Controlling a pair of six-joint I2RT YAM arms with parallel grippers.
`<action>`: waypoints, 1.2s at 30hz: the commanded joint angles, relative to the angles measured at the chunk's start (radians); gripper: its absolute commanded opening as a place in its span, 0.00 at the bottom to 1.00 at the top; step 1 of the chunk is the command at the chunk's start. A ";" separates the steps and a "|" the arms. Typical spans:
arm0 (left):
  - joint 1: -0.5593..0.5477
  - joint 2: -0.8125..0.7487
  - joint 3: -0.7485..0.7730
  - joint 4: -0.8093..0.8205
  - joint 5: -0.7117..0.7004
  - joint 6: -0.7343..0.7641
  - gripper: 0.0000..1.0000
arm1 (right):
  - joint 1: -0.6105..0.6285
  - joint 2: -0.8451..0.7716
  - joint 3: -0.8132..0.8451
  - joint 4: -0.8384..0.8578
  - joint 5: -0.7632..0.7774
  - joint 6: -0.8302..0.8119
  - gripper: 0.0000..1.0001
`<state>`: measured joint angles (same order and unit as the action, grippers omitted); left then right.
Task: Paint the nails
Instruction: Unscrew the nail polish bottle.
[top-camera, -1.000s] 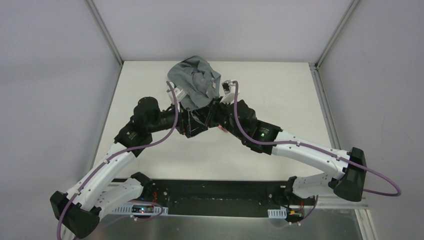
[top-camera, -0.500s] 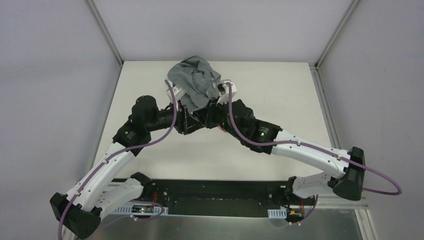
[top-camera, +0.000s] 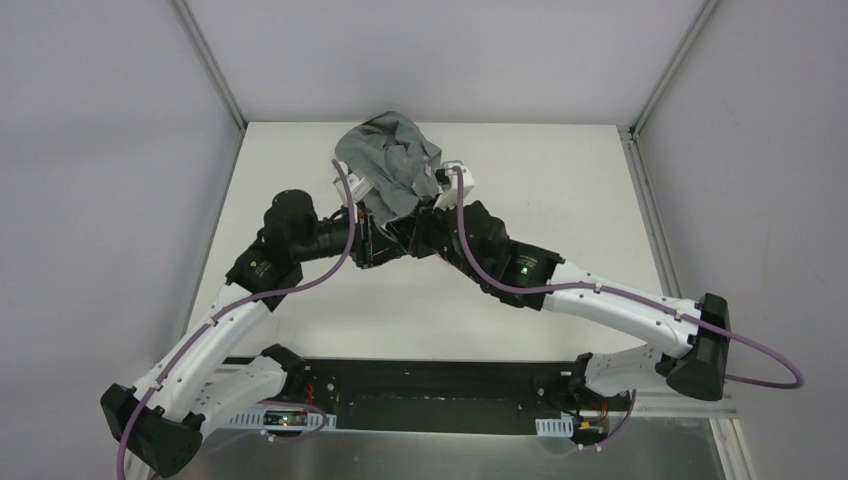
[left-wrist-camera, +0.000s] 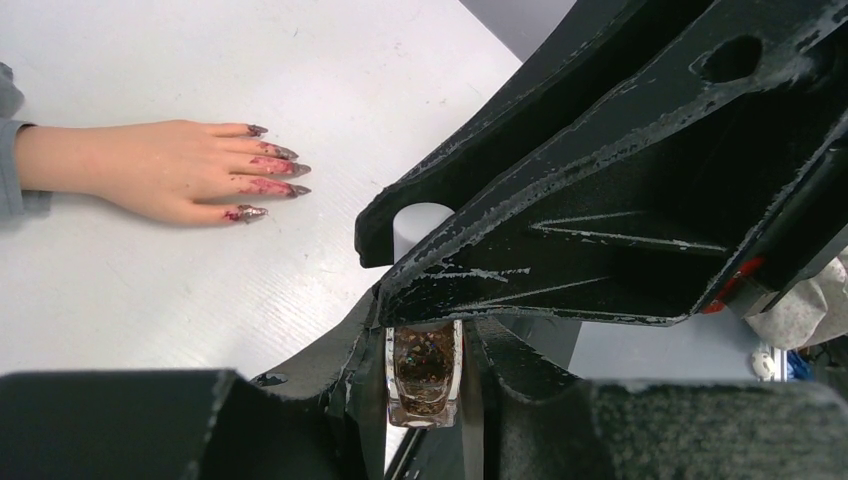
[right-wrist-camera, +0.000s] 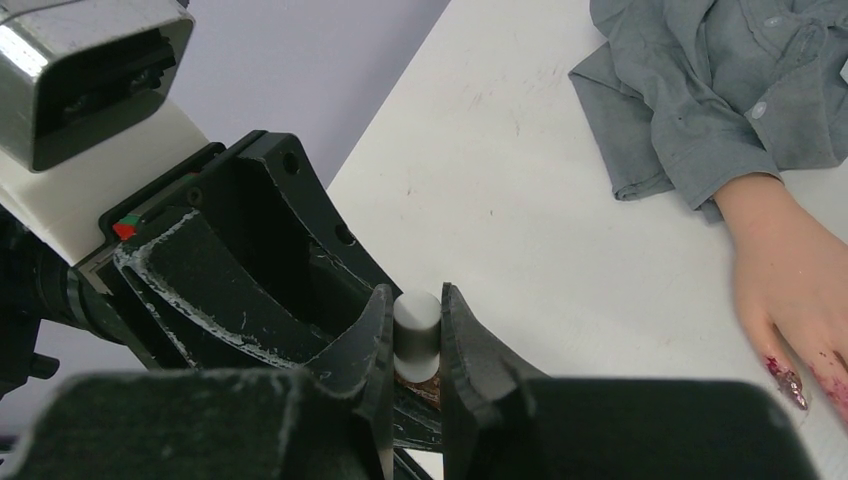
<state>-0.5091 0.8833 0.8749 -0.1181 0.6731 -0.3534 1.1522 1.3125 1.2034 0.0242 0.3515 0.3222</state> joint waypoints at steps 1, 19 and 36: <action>0.004 -0.007 0.038 0.006 0.043 -0.009 0.00 | 0.000 -0.040 0.015 0.031 0.099 0.010 0.00; 0.004 -0.075 0.041 0.127 0.433 -0.024 0.00 | -0.142 -0.211 -0.173 0.235 -0.518 -0.016 0.00; -0.006 -0.084 0.035 0.187 0.517 -0.047 0.02 | -0.158 -0.238 -0.233 0.376 -0.783 -0.025 0.00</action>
<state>-0.5114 0.8307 0.8764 -0.0025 1.1408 -0.4065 1.0058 1.1118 0.9821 0.3244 -0.4099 0.2974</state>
